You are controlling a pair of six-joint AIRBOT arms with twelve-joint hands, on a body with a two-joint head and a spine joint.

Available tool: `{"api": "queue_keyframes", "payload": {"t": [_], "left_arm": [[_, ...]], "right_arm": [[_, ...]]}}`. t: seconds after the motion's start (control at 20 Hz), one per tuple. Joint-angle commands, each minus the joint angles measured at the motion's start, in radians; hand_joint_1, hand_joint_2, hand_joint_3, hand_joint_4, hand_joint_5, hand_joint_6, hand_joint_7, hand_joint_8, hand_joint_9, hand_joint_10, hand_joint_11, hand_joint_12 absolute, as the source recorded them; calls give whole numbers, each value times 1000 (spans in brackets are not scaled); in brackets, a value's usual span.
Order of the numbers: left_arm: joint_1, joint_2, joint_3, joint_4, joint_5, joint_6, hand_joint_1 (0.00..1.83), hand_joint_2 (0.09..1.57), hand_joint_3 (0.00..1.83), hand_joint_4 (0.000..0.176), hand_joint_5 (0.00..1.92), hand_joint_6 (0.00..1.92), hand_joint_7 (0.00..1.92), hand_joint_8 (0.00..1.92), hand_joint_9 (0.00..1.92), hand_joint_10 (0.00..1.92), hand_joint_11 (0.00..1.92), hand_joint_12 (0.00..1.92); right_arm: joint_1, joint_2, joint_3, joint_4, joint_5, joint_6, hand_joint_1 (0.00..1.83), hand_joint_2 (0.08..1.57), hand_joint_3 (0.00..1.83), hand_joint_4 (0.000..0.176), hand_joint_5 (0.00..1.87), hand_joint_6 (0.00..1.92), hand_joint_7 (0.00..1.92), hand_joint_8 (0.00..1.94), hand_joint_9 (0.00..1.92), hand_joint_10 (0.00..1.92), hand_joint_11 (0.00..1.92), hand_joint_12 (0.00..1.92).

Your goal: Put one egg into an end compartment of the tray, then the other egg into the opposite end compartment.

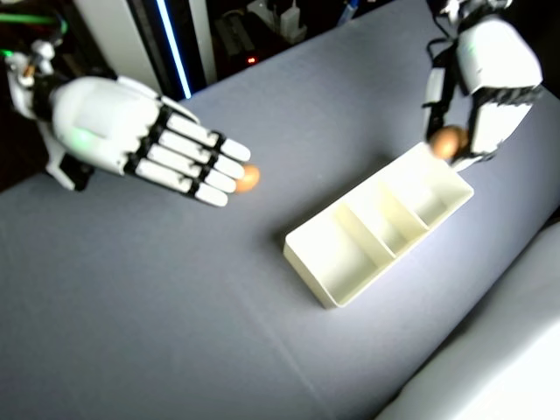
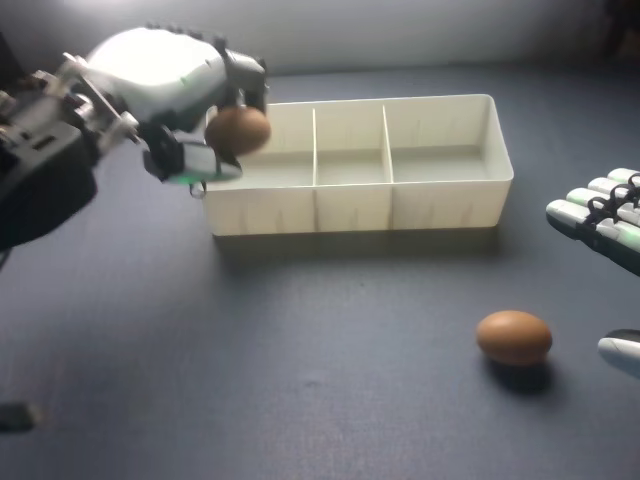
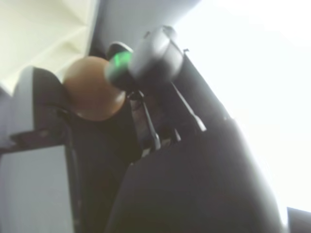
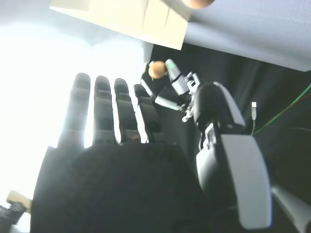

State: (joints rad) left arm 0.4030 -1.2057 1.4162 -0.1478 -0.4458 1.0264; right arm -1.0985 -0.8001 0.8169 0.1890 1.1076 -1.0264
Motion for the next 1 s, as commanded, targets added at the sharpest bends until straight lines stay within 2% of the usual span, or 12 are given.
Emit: {"api": "queue_keyframes", "payload": {"t": [0.0,0.1,0.15,0.2,0.25,0.3,0.4,0.5,0.6,0.8,0.9,0.95], "left_arm": [[-9,5,12,-4,-120,13,1055,1203,0,9,120,612,181,636,105,1041,13,1680],[-5,3,11,-8,-118,16,904,1188,0,21,95,397,210,180,58,558,0,1216],[0,5,4,-7,-133,16,651,1272,6,41,84,219,109,21,1,146,0,741],[4,10,-4,-7,-146,16,651,1272,6,41,84,219,109,21,1,146,0,741],[14,24,-26,-8,-181,16,443,1348,3,61,73,147,54,2,0,5,0,88],[27,42,-49,-8,-223,15,402,1351,2,83,71,143,52,1,0,0,0,17],[55,81,-100,-7,-317,14,430,1371,9,57,130,174,103,20,0,0,0,0],[97,128,-149,10,-417,-21,517,1352,0,47,154,497,112,2,0,0,0,0],[149,171,-188,29,-516,-68,530,1327,0,33,195,257,99,15,2,0,1,326],[287,246,-271,-8,-733,-108,752,1326,0,53,221,58,225,25,187,50,0,1045],[353,270,-295,-30,-820,-136,768,1327,0,42,224,34,290,18,245,55,0,1094],[387,285,-315,-39,-854,-138,790,1331,0,0,271,12,404,12,352,59,0,1224]], "right_arm": [[6,0,3,-7,128,9,295,1381,17,0,0,0,0,0,0,0,0,0],[6,0,3,-16,128,18,314,1369,9,0,0,0,0,0,0,0,0,0],[6,0,3,-22,130,27,345,1350,0,0,0,0,0,0,31,15,26,13],[6,0,3,-27,131,33,345,1350,0,0,0,0,0,0,31,15,26,13],[6,-5,5,-36,133,48,374,1305,9,0,0,0,13,0,26,160,4,222],[6,-13,10,-45,134,67,423,1273,0,0,0,0,36,7,4,295,0,678],[9,-28,25,-60,132,103,504,1227,0,0,0,0,81,24,0,457,0,1477],[17,-41,39,-68,109,130,542,1194,0,0,0,0,114,38,0,622,0,1815],[28,-57,55,-78,78,149,611,1173,0,0,13,6,154,57,0,785,0,1909],[67,-103,99,-79,-9,152,664,1164,0,0,80,38,217,86,0,858,0,1913],[94,-134,128,-75,-66,152,660,1165,0,0,85,40,220,84,0,816,0,1889],[100,-151,145,-65,-87,152,687,1164,0,0,81,38,206,64,0,739,0,1820]]}}
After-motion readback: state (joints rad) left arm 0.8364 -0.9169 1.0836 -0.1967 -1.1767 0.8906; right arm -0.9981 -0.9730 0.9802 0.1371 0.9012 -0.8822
